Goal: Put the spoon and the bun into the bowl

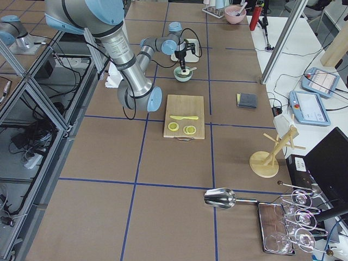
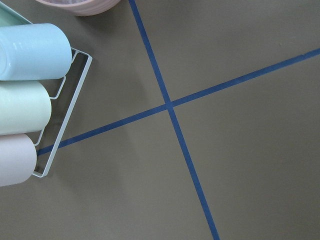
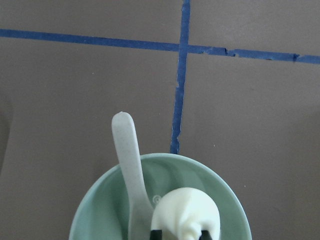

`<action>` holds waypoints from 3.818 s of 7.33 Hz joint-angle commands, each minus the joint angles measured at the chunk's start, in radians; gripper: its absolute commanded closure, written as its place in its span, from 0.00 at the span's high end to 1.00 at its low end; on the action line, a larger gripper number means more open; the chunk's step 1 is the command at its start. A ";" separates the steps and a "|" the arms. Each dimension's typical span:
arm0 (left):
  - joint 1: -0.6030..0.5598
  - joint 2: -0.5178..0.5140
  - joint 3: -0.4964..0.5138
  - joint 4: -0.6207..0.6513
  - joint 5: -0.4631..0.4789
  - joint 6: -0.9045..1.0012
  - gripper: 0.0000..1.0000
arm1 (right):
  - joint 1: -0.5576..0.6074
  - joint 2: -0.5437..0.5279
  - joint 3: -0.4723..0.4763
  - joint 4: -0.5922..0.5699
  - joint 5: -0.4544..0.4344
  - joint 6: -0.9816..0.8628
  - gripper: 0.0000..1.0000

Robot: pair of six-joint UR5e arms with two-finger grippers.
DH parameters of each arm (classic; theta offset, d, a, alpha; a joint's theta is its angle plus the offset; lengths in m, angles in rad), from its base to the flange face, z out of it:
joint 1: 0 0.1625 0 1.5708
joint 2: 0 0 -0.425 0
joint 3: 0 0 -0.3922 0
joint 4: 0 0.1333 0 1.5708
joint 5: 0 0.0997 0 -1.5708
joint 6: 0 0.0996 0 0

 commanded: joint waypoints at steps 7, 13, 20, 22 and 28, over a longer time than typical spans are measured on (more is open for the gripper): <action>0.000 -0.002 0.008 0.005 0.000 0.008 1.00 | 0.355 -0.088 0.076 -0.063 0.289 -0.411 1.00; 0.000 0.015 0.046 0.015 -0.100 -0.002 1.00 | 0.975 -0.473 0.072 -0.096 0.642 -1.274 1.00; -0.006 0.012 0.027 0.009 -0.070 -0.052 1.00 | 1.145 -0.789 0.073 -0.079 0.668 -1.364 1.00; -0.006 0.017 -0.009 0.009 -0.019 -0.051 1.00 | 1.145 -0.789 0.073 -0.081 0.671 -1.364 1.00; -0.006 0.014 -0.006 0.005 -0.014 -0.049 1.00 | 1.143 -0.786 0.072 -0.081 0.671 -1.365 1.00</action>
